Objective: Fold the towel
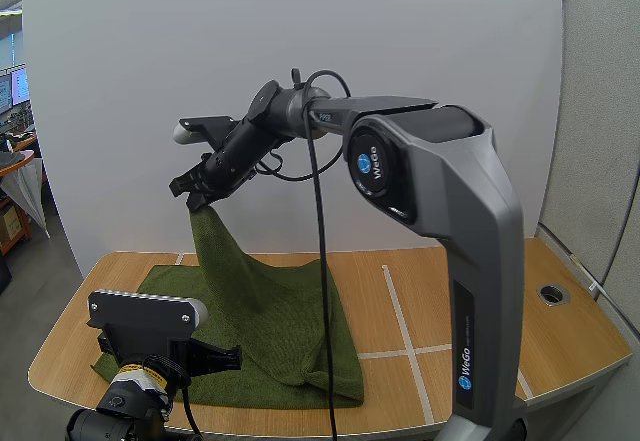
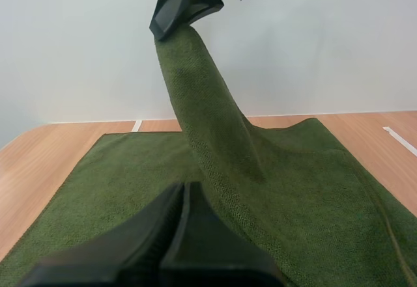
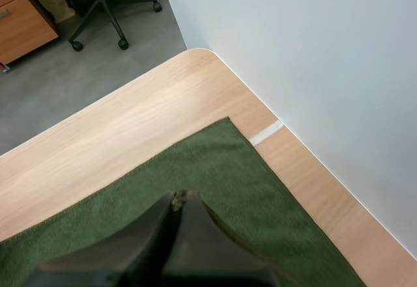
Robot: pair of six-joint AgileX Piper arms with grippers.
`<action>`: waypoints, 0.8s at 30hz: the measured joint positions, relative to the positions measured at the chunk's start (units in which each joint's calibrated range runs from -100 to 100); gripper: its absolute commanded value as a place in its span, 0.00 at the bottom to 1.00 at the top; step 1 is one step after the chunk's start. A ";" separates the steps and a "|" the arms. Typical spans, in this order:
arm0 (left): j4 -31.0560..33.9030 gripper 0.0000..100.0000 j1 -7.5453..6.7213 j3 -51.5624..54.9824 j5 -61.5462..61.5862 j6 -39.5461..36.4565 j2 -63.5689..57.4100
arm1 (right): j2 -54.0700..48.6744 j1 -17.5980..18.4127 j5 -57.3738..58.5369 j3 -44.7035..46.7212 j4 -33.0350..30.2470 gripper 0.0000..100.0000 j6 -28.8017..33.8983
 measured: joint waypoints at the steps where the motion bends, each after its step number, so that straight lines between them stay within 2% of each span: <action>1: 0.00 0.00 0.00 0.00 0.00 0.00 0.00 | 0.58 0.18 0.00 -0.46 0.00 0.00 -0.11; 13: 0.00 0.00 0.00 0.00 0.00 0.00 0.00 | 8.00 2.84 -2.51 -7.59 -0.13 0.00 -0.13; 24: 0.00 0.00 0.00 0.00 0.00 0.00 0.00 | 13.59 4.85 -13.22 -9.06 -0.36 0.00 -0.25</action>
